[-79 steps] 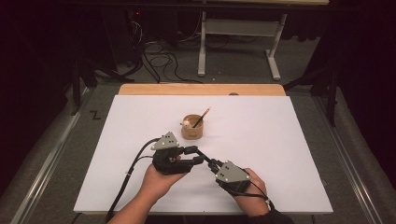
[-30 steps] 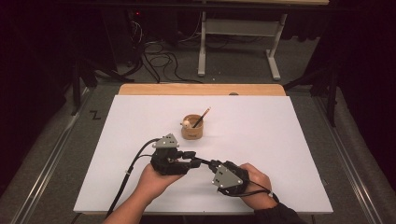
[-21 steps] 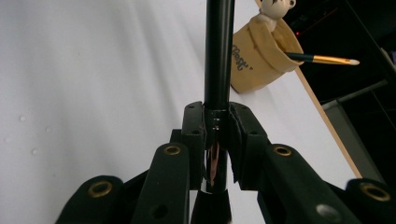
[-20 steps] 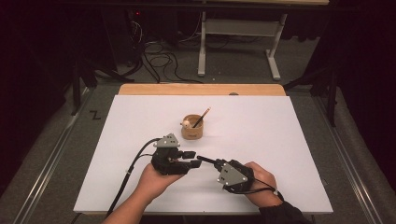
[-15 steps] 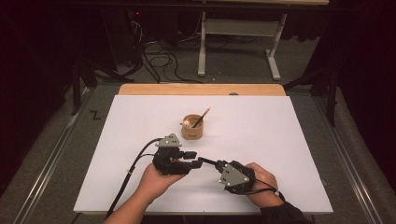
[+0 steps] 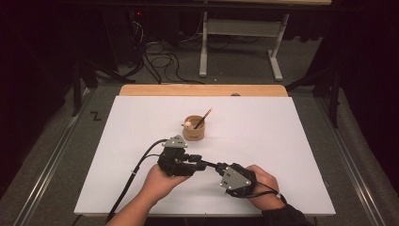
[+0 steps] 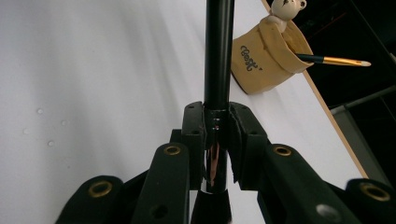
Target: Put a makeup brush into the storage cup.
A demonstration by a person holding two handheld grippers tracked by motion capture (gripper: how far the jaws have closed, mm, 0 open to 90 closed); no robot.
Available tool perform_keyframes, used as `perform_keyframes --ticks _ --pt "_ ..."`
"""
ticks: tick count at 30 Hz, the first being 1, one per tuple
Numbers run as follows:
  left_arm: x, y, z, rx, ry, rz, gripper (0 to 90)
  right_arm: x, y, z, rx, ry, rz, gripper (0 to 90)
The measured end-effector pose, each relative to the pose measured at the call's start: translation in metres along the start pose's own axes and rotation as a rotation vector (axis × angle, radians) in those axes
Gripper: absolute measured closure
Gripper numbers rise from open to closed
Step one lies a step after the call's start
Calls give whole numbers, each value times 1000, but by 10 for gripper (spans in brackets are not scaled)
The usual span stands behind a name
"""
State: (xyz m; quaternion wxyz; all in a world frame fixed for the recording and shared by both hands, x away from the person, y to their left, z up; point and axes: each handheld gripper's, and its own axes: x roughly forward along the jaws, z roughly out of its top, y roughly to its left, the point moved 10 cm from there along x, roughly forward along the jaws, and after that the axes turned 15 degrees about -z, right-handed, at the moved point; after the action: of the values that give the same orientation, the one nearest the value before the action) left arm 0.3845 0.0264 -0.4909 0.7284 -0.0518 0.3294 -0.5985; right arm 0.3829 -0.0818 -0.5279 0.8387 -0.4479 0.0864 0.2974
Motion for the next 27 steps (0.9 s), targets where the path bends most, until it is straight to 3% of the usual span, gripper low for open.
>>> perform_keyframes --ticks 8,15,27 --pt "2 -2 0 7 0 -21 762 0 2 4 -14 -15 1 787" --pt "3 -5 0 0 8 -45 789 1 3 3 -17 -12 -3 787" --pt "3 -6 1 27 5 -20 796 2 2 3 -21 -12 -21 780"
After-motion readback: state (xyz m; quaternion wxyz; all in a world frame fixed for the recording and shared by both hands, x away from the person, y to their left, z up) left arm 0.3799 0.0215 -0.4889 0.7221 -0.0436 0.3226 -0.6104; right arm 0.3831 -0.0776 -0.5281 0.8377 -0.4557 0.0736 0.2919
